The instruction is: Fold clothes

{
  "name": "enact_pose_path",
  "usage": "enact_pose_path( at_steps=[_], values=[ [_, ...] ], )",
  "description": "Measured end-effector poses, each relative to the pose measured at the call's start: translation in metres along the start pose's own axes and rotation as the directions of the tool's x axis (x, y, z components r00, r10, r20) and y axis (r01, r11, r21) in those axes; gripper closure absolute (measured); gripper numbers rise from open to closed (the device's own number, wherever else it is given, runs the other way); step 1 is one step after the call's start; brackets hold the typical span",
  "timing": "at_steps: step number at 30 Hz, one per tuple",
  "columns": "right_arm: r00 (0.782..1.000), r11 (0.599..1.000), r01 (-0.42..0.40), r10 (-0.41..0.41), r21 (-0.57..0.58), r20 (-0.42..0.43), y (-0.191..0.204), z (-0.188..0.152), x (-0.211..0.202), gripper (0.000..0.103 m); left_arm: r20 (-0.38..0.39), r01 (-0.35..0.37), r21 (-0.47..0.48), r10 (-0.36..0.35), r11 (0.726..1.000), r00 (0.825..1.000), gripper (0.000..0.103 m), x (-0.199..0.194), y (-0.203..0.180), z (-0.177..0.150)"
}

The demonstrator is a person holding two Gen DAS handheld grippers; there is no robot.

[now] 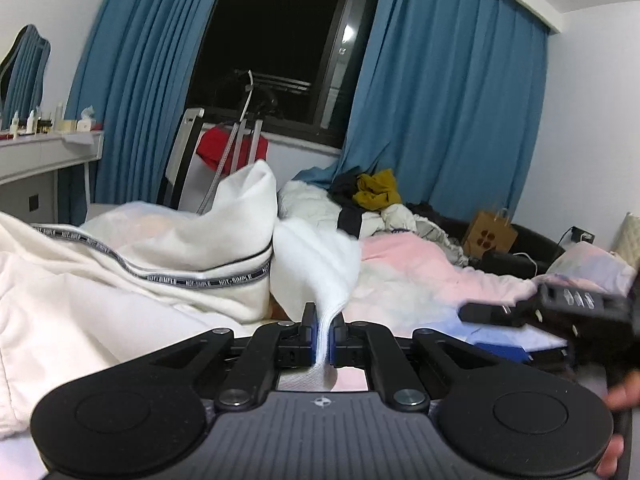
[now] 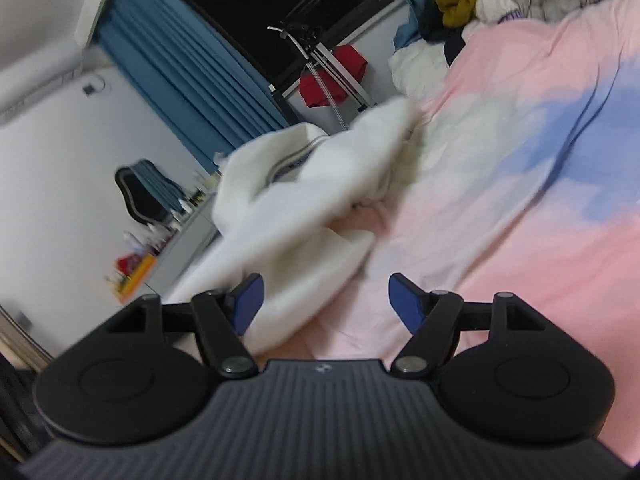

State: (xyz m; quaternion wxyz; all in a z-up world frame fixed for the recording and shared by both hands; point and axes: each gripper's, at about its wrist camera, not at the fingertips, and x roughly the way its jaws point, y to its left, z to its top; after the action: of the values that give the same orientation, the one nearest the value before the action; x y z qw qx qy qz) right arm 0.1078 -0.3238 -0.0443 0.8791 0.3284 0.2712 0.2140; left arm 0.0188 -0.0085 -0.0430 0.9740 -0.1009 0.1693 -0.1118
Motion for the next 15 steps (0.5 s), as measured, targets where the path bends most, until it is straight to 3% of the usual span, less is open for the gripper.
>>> enact_pose_path(
  at_steps=[5,9,12,15],
  values=[
    [1.0,0.995,0.031,-0.03,0.093,-0.01,-0.02,0.051,0.065,0.031,0.004,0.042,-0.065,-0.042,0.997,0.999,0.097,0.003,0.025,-0.006],
    [0.99,0.982,0.14,-0.137,0.124,-0.033,-0.056,0.091,0.151,0.031,0.02,0.044,-0.117,-0.042,0.992,0.999,0.097,0.009,0.051,-0.004],
    [0.985,0.97,0.172,-0.171,0.173,-0.023,-0.086,0.109,0.206,0.031,0.044,0.033,-0.145,-0.027,0.989,0.999,0.097,0.013,0.072,-0.001],
    [0.982,0.958,0.184,-0.186,0.222,-0.01,-0.114,0.125,0.258,0.039,0.055,0.042,-0.176,-0.033,0.983,0.998,0.097,0.02,0.088,-0.004]
  ],
)
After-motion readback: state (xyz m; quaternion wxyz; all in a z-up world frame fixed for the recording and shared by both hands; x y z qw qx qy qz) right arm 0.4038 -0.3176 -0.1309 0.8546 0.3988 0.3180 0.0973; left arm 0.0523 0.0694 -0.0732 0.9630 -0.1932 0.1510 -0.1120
